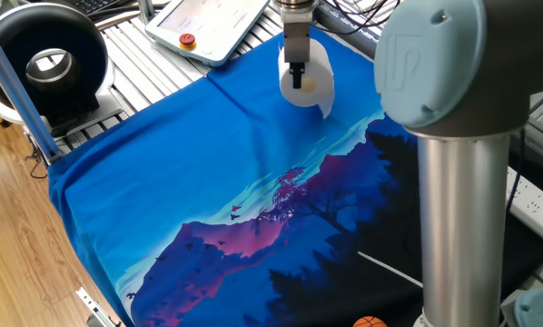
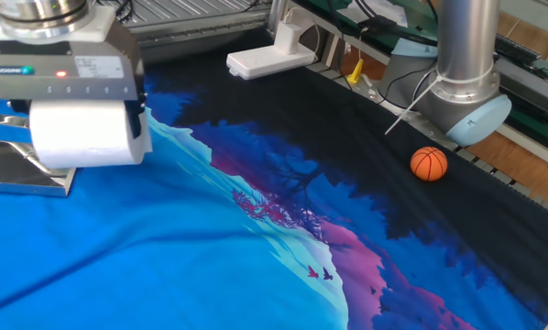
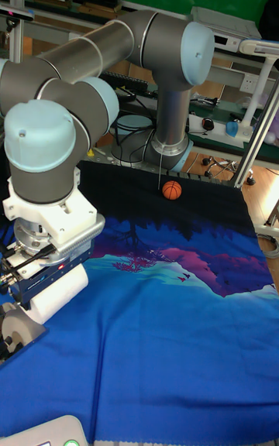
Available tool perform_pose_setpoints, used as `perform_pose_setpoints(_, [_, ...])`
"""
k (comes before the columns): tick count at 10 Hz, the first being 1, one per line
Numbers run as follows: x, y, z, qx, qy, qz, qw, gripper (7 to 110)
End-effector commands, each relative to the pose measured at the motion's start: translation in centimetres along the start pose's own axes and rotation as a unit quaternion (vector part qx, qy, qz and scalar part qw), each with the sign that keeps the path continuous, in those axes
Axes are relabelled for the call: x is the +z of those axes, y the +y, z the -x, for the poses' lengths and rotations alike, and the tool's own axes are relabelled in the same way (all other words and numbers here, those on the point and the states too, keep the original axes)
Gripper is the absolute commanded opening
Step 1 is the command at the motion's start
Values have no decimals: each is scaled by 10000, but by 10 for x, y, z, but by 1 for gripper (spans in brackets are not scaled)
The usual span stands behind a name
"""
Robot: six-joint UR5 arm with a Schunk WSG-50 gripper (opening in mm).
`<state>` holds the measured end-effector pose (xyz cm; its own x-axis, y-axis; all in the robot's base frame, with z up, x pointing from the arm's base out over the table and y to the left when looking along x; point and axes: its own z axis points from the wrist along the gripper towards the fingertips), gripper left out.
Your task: Put the toilet paper on its holder
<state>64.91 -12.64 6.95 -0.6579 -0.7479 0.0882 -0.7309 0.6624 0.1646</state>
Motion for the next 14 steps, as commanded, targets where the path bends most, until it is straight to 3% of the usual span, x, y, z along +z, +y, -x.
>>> perform_pose_setpoints(1, [3,-10,4,-4,18,-53,10000,7])
perform_pose_setpoints(4, [4,-10,7,-28,-41,-52,10000,7])
perform_pose_setpoints(14, [6,-18,-2,-74,139,-88,9998,7])
